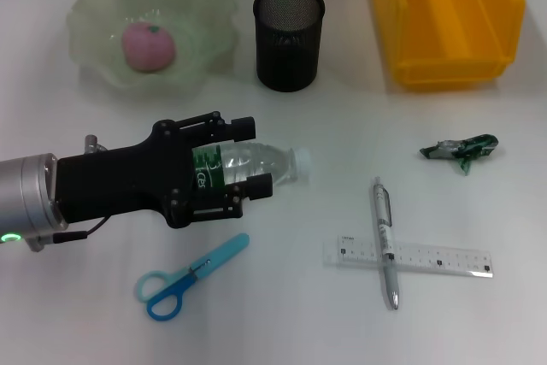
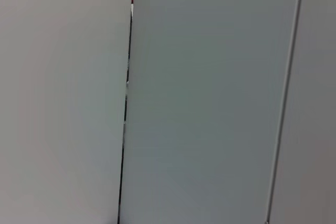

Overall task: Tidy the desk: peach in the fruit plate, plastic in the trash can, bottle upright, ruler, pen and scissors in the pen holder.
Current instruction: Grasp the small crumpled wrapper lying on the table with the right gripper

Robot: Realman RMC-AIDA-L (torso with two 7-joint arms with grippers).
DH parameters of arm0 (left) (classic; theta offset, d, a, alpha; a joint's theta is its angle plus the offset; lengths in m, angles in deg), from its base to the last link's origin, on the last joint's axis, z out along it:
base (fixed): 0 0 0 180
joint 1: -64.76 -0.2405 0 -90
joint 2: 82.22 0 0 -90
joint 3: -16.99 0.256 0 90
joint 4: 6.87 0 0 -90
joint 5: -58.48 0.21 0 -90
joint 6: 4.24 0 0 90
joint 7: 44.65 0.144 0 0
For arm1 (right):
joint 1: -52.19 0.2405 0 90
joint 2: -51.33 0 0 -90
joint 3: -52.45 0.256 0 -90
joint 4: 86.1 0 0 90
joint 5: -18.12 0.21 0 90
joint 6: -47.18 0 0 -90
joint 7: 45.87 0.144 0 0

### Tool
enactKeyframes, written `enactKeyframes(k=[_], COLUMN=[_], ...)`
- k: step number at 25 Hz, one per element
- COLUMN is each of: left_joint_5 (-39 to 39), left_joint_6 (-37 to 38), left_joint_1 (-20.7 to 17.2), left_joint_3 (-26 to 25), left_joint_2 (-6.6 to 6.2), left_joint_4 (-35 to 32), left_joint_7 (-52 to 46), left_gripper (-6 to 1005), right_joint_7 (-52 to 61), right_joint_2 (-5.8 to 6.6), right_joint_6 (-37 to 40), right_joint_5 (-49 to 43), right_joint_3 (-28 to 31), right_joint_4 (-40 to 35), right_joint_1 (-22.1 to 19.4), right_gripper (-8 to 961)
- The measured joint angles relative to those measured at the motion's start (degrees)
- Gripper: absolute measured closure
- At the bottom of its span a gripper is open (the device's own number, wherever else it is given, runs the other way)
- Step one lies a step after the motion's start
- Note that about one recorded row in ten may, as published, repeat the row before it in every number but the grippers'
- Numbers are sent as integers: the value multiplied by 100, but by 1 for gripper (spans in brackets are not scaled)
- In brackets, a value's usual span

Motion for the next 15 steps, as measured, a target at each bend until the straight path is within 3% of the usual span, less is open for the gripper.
enactKeyframes(k=[3, 6, 11, 15], left_joint_5=[6, 9, 13, 12], left_joint_6=[3, 18, 31, 40], left_joint_1=[1, 1, 0, 4], left_joint_3=[0, 0, 20, 49], left_joint_2=[-1, -1, -5, -7], left_joint_4=[0, 0, 0, 0], left_joint_7=[0, -1, -12, -20], left_gripper=[230, 230, 231, 231], right_joint_7=[-22, -61, -340, -310], right_joint_2=[0, 3, 74, 156], right_joint_6=[120, 625, 2194, 3552], right_joint_5=[324, 828, 2014, 2155], right_joint_3=[-17, 15, 67, 302], right_joint_4=[-114, -453, -963, -1288], right_joint_1=[-215, -707, -1867, -2687], right_gripper=[114, 115, 115, 116])
